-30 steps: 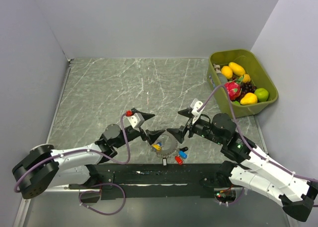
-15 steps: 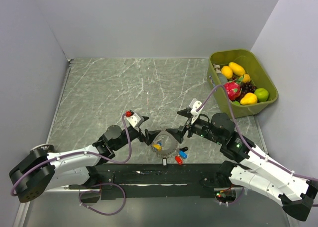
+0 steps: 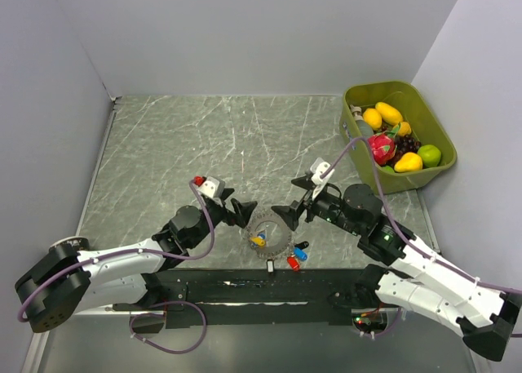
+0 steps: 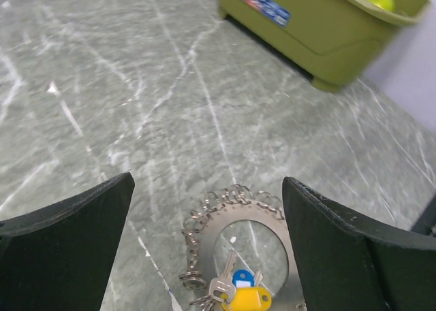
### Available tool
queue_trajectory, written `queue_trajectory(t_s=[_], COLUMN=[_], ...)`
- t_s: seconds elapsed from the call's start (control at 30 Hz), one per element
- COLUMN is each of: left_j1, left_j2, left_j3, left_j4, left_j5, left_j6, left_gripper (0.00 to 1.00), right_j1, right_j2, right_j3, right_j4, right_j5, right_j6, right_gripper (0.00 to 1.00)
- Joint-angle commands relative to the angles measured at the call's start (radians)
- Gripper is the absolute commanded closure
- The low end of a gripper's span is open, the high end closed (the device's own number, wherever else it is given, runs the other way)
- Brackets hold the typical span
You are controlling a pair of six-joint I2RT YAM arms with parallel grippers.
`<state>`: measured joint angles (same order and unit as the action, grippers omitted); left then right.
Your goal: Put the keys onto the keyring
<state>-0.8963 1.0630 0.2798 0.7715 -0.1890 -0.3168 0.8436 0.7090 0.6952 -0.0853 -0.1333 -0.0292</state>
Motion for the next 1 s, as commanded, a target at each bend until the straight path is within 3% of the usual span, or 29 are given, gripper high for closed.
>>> queue_trajectory(t_s=[0.0, 0.2, 0.6, 0.97], left_j1=[0.0, 0.0, 0.0, 0.0], left_j2=[-0.005, -0.011, -0.006, -0.093], left_j3=[0.024, 0.018, 0.022, 0.039], left_j4=[-0.027, -0.112, -0.23, -0.3], left_j5=[-0.177, -0.286, -0.34, -0.401], left_j6=[-0.082, -0.123, -0.166, -0.07], left_gripper=[0.04, 0.04, 0.04, 0.04], right_j1=[-0.012, -0.107, -0.432, -0.491], right_j2=[0.035, 0.142, 0.178, 0.202], right_j3=[-0.025, -0.034, -0.117, -0.103], right_j4=[0.068, 0.067, 0.093, 0.09], right_j5=[0.086, 0.126, -0.028, -0.083], right_j6=[0.028, 0.155, 0.347, 0.356], right_gripper=[0.0, 0.0, 0.0, 0.0])
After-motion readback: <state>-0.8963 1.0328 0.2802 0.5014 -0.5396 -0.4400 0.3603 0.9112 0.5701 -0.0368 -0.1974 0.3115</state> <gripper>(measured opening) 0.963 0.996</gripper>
